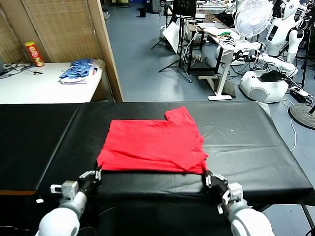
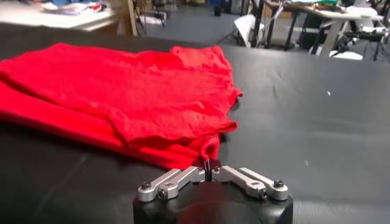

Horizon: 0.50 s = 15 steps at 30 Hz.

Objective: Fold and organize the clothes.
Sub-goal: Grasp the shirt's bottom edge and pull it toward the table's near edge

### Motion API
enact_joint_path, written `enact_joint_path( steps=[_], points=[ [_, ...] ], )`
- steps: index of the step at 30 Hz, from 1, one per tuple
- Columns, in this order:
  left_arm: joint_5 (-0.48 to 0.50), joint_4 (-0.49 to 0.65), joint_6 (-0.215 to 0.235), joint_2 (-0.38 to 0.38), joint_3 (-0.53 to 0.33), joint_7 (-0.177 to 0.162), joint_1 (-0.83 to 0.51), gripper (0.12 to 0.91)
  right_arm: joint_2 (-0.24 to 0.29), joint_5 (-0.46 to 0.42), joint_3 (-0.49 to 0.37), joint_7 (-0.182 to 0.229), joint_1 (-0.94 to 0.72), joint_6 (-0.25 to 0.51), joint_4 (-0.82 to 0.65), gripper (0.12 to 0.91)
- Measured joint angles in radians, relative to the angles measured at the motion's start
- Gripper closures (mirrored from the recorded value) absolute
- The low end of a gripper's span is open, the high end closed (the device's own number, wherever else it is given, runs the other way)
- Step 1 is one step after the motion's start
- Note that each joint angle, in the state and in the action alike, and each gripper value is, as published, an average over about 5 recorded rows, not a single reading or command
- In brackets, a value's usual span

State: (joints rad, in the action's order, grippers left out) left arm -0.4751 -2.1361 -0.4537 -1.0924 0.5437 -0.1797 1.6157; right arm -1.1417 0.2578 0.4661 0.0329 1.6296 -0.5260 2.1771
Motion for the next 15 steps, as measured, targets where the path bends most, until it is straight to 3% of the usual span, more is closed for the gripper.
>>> enact_joint_path(
  steps=[3,8,15],
  points=[
    [0.009,-0.030,-0.003,-0.002,0.009,-0.005,0.057,0.902,0.007,0.001,0.007,-0.009,0.020,-0.003,0.016,0.849],
    [0.004,-0.066,-0.011,-0.004,0.024,-0.017,0.119,0.862,0.022,0.025,0.025,-0.006,0.050,-0.018,0.057,0.600],
    [-0.008,-0.124,-0.043,0.005,0.052,-0.043,0.168,0.507,0.047,0.106,0.078,0.009,0.063,-0.040,0.133,0.275]
  ],
)
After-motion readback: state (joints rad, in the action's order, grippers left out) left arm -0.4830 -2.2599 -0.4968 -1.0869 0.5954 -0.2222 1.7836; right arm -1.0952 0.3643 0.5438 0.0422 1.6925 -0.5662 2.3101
